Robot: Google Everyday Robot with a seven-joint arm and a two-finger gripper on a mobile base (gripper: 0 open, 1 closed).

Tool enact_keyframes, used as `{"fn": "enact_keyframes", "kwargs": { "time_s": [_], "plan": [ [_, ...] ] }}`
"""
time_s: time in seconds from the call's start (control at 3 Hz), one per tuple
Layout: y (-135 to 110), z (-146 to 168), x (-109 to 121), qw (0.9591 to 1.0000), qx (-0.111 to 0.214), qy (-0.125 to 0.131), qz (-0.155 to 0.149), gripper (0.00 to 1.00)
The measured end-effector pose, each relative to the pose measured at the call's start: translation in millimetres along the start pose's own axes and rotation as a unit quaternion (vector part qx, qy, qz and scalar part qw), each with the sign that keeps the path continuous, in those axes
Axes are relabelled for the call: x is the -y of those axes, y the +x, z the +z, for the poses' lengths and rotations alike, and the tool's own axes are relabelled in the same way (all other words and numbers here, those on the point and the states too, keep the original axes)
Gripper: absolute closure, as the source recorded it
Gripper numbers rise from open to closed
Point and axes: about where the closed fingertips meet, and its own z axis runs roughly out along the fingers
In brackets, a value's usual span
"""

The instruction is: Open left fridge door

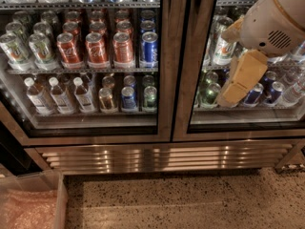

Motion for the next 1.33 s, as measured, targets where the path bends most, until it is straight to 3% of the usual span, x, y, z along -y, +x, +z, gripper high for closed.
{"fn": "enact_keyframes", "kwargs": {
  "time_s": [0.33, 0.67, 1.0, 1.33],
  "plan": [
    [2.9, -2.0, -1.5, 1.0, -0.008, 0.001, -0.001, 0.0],
    [-8.4, 4.4, 0.2, 0.9999, 0.009, 0.0, -0.013, 0.0],
    [-40.8, 9.4, 18.9, 0.9984, 0.045, 0.016, -0.029, 0.0],
    [-80.6, -1.5, 37.9, 0.9932, 0.093, 0.043, -0.056, 0.0]
  ]
}}
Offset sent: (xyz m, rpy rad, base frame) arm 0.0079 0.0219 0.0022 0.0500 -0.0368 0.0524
